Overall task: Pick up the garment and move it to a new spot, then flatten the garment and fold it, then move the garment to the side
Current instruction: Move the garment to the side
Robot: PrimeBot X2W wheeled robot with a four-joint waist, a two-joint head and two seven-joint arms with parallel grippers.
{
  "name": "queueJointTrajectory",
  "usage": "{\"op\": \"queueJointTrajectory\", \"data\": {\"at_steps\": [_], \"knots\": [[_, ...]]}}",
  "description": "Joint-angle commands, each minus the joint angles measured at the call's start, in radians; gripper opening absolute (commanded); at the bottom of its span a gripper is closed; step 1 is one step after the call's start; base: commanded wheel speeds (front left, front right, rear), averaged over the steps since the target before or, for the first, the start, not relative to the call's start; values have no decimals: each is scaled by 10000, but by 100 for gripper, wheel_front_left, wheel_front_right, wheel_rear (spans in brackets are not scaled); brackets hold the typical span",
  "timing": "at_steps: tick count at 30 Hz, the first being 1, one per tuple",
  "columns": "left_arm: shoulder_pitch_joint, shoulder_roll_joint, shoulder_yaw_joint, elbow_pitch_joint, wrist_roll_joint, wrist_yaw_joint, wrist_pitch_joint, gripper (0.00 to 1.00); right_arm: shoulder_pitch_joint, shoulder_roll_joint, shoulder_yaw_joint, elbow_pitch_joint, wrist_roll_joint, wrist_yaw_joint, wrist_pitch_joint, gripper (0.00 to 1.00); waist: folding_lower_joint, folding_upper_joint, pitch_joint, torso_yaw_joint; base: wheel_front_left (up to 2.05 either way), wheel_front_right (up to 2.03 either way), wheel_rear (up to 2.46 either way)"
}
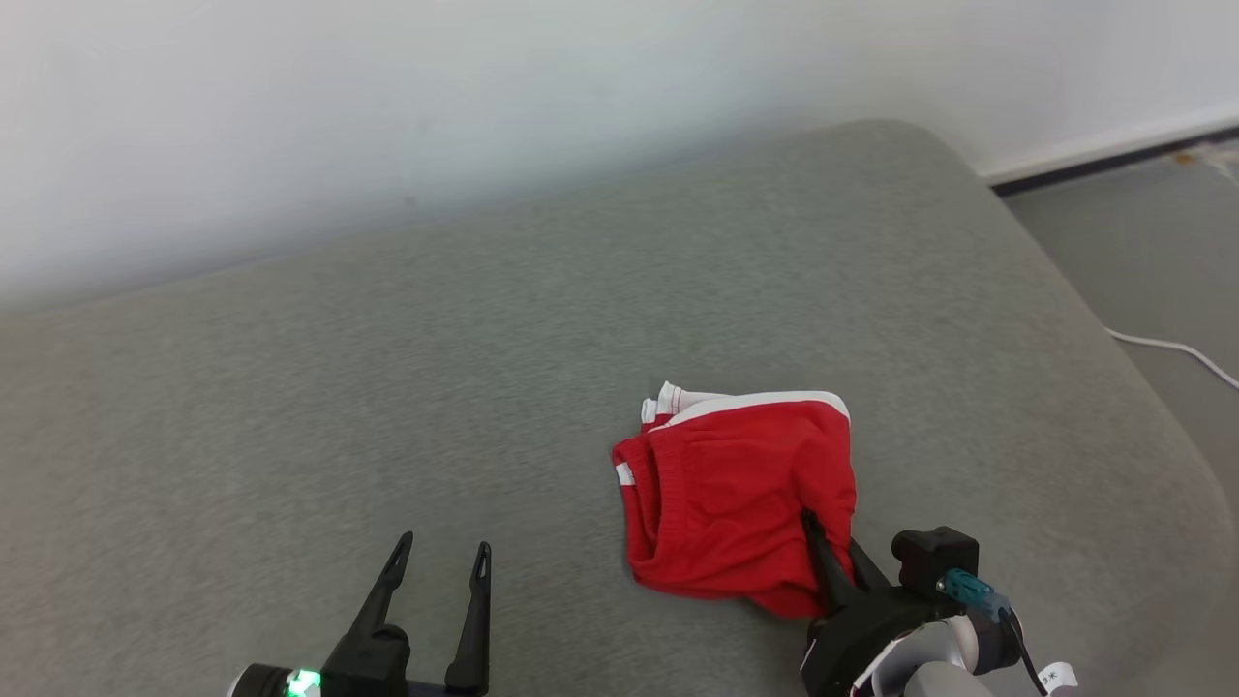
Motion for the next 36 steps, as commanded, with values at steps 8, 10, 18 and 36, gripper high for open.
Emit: {"op": "queueJointTrajectory", "data": {"at_steps": [8,10,18,36], "knots": [[-292,12,-59,31,58,-115,-33,100,-195,7,130,-154,198,1,1,0,0,-1,457,-2298,0,0,0],[-433,9,-147,42,103,-182,-33,100,-182,7,-1,-193,201,1,1,0,0,-1,541,-2352,0,0,0],[-597,13,-212,59,223,-268,-33,100,-341,12,16,-209,-122,2,1,0,0,-1,791,-2373,0,0,0],[-856,240,-200,-214,625,-241,-33,100,-1969,-1617,-288,257,-1026,1,1,0,0,-1,1753,-636,0,0,0]]}}
